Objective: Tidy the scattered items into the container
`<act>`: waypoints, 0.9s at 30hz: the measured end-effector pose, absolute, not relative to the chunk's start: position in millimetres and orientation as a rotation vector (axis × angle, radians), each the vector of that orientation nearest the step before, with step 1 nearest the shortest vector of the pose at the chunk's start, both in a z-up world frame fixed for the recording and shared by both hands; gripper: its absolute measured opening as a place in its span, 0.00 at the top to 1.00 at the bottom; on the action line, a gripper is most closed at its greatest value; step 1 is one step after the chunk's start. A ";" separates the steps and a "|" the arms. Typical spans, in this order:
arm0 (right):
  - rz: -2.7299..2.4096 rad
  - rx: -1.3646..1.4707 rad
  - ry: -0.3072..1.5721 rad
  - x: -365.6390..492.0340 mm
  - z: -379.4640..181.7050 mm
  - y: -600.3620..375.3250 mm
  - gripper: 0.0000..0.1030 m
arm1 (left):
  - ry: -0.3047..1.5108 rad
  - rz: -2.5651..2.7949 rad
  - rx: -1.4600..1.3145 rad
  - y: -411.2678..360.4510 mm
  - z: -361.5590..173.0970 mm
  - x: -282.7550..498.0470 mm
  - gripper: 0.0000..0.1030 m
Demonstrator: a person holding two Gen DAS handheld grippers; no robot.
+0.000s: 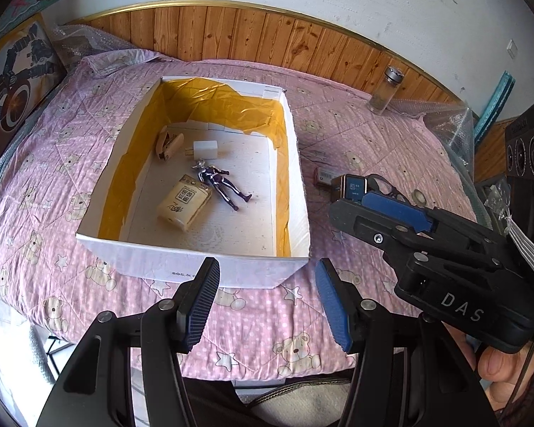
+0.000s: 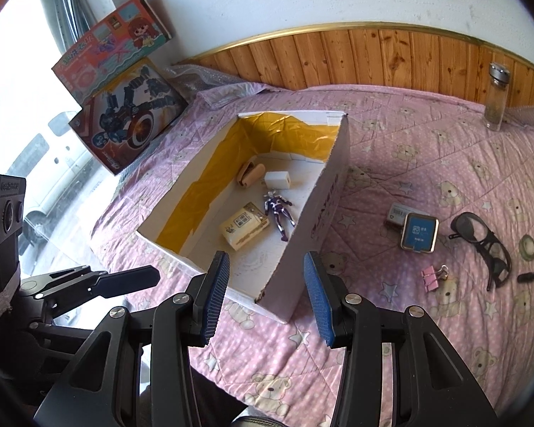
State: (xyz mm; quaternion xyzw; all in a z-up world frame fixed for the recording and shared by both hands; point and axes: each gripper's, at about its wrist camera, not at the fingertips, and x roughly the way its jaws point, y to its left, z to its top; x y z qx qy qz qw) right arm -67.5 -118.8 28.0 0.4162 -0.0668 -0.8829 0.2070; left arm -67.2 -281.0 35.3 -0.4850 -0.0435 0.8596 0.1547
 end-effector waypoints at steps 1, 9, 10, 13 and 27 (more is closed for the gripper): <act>-2.468 1.160 -0.190 -64.6 27.2 -114.8 0.54 | -0.119 2.458 -1.388 -277.3 35.0 -65.2 0.44; -2.534 1.179 -0.221 -47.8 18.2 -76.0 0.54 | -0.077 2.416 -1.377 -246.2 32.9 -50.5 0.44; -2.537 1.181 -0.231 -46.7 16.5 -70.7 0.54 | -0.070 2.414 -1.373 -242.2 33.3 -49.1 0.44; -2.549 1.188 -0.255 -42.8 11.5 -55.9 0.54 | -0.048 2.403 -1.369 -229.1 33.6 -47.3 0.43; -2.582 1.240 -0.357 -42.7 -11.4 4.8 0.54 | 0.052 2.333 -1.368 -164.0 26.9 -51.2 0.43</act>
